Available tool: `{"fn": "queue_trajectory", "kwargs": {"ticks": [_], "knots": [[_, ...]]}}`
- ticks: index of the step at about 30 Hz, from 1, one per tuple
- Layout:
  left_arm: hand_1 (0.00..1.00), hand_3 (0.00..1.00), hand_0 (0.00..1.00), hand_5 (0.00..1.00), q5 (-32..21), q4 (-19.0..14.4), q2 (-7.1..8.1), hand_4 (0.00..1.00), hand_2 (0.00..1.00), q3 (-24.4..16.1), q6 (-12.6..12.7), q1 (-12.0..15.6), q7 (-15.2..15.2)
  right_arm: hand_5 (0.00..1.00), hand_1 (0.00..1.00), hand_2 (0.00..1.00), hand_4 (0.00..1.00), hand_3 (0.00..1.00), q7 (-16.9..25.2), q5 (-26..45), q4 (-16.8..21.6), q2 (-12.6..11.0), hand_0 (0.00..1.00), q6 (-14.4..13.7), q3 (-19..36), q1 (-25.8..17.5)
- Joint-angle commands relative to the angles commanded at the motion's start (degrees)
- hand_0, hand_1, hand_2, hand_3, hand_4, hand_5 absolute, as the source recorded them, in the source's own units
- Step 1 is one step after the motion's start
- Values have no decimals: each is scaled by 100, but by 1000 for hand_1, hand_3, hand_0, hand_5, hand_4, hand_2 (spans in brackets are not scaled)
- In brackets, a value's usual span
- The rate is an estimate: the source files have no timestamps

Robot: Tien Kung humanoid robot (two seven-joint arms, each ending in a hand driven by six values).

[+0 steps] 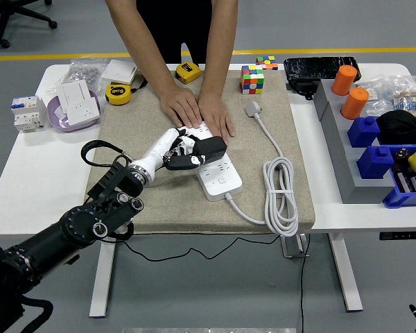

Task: Pick up the plug,place it near the board,insert it into the board,press the button

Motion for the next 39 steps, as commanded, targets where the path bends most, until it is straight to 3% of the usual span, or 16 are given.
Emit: {"fn": "queue_trajectory", "kwargs": {"ticks": [5,25,29,39], "knots": [[50,231,197,363,-284,-36,0,628,124,-56,-41,61,-30,974,742,720,998,773,4,10,0,0,745,3,-16,-7],[50,234,198,362,-227,-39,0,628,126,15,-60,86,0,974,742,720,998,773,13,-5,0,-1,746,0,-3,-19],[50,234,199,362,-805,-149,0,629,125,3,-227,92,-31,974,741,721,998,774,11,-16,0,4,744,2,5,-16],[50,236,198,343,-1551,-231,0,626,126,-156,-492,86,-40,975,742,721,998,773,13,-35,0,3,745,0,28,-6]]}}
